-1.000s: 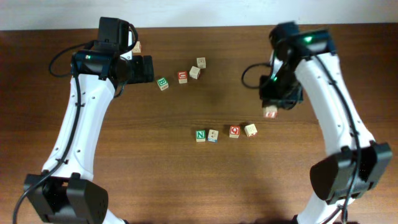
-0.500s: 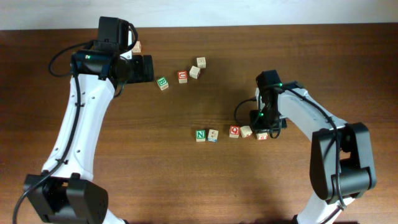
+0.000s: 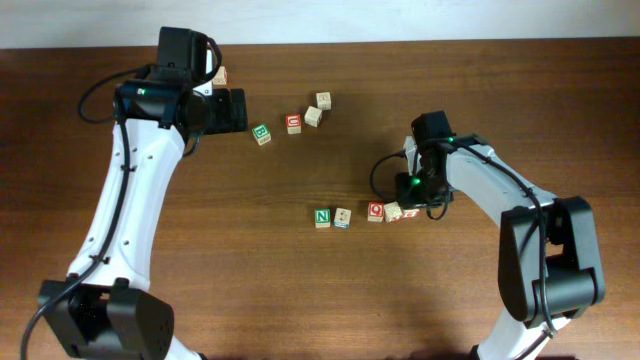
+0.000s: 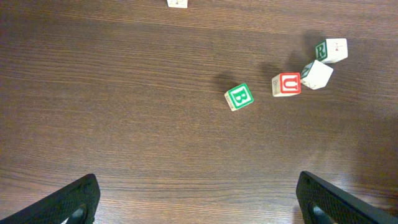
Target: Rotate 5 blocks
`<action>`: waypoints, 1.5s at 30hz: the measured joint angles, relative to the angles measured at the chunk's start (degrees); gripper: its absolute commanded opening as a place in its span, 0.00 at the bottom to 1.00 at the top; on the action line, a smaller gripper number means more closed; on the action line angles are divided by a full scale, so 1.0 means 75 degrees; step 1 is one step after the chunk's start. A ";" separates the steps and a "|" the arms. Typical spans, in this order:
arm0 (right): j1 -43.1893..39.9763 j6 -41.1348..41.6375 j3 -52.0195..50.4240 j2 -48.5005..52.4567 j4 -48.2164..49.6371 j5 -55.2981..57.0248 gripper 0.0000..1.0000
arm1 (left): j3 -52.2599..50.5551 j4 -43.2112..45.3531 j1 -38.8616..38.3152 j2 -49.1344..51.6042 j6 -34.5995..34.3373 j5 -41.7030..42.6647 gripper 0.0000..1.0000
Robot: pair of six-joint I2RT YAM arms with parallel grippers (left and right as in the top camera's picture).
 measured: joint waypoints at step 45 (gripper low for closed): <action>0.0956 0.1612 0.1303 0.0082 -0.1760 -0.0338 0.49 | 0.0000 0.0003 0.0000 0.0000 -0.0003 -0.0003 0.99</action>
